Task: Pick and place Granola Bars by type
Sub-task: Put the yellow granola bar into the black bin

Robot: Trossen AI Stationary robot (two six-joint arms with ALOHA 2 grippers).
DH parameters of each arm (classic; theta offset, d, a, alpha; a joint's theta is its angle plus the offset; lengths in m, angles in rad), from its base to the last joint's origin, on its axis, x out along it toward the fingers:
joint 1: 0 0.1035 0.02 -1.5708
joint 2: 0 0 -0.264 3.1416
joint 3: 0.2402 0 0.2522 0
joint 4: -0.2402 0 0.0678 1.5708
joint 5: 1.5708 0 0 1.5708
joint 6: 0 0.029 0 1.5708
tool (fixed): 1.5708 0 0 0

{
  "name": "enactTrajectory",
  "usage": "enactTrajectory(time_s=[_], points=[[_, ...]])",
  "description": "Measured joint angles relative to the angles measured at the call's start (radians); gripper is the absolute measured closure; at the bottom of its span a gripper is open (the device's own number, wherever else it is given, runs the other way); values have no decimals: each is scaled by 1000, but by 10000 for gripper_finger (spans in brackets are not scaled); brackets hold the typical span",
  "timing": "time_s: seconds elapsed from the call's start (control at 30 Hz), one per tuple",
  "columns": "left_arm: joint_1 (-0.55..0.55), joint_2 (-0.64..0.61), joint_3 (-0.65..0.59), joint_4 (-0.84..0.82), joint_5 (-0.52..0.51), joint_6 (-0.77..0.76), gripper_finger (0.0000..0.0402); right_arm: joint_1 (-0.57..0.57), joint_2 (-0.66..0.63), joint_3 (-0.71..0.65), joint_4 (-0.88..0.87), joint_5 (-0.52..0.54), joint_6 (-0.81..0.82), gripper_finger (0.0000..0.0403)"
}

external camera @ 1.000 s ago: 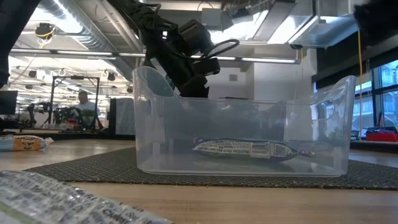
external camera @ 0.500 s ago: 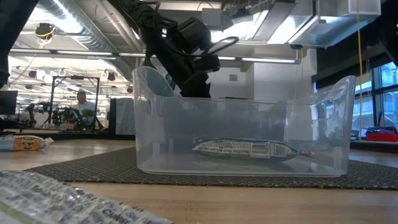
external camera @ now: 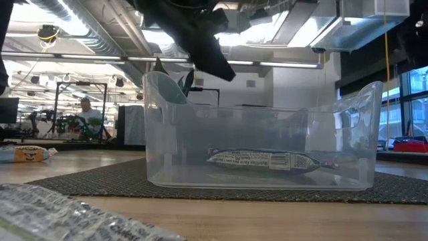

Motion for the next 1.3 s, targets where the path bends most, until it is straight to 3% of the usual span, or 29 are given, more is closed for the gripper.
enactTrajectory(time_s=[0.53,0.83,1.3], points=[[-70,-75,-121,-84,-4,-94,204,0,-3,-143,176,-41,5,207],[-93,-151,-207,-89,-5,-170,205,0,-3,-144,161,-46,0,273],[-180,-428,-532,68,-37,-372,204,0,-62,-149,139,-35,-28,290]])
